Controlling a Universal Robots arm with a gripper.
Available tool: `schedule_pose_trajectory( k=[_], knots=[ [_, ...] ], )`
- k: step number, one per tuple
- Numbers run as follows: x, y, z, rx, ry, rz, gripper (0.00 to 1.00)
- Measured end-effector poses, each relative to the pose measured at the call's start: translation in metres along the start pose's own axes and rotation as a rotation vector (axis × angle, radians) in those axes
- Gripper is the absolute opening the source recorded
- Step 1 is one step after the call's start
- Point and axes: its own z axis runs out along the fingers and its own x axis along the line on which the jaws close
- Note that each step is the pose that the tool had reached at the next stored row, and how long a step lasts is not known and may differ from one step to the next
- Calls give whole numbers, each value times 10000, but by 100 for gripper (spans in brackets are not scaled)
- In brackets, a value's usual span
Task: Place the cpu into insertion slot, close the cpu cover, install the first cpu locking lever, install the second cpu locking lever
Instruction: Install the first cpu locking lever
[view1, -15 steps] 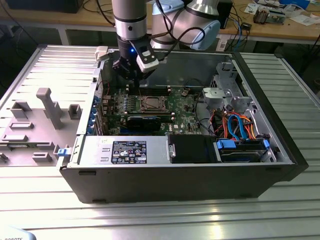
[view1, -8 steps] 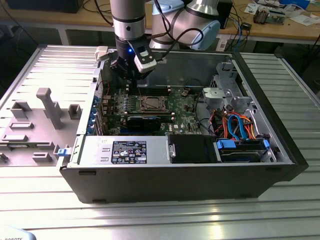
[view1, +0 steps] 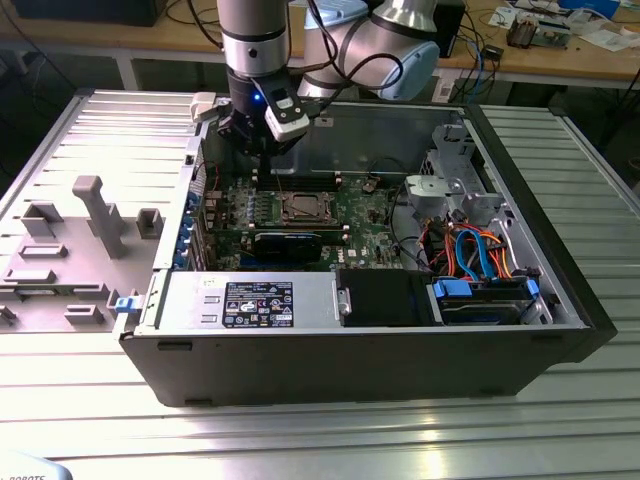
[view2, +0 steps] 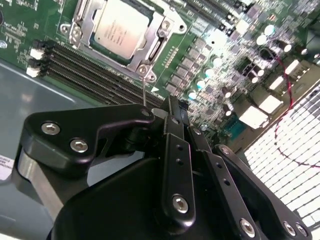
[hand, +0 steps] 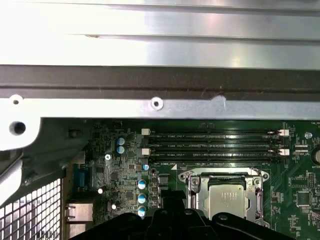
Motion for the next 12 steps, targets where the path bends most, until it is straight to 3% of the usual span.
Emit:
schedule_pose_trajectory(
  k=[3, 9, 12],
  knots=[
    [0, 46, 2, 1, 1, -33, 11],
    [-33, 59, 4, 16, 0, -37, 11],
    [-55, 64, 6, 15, -45, -40, 11]
  ],
)
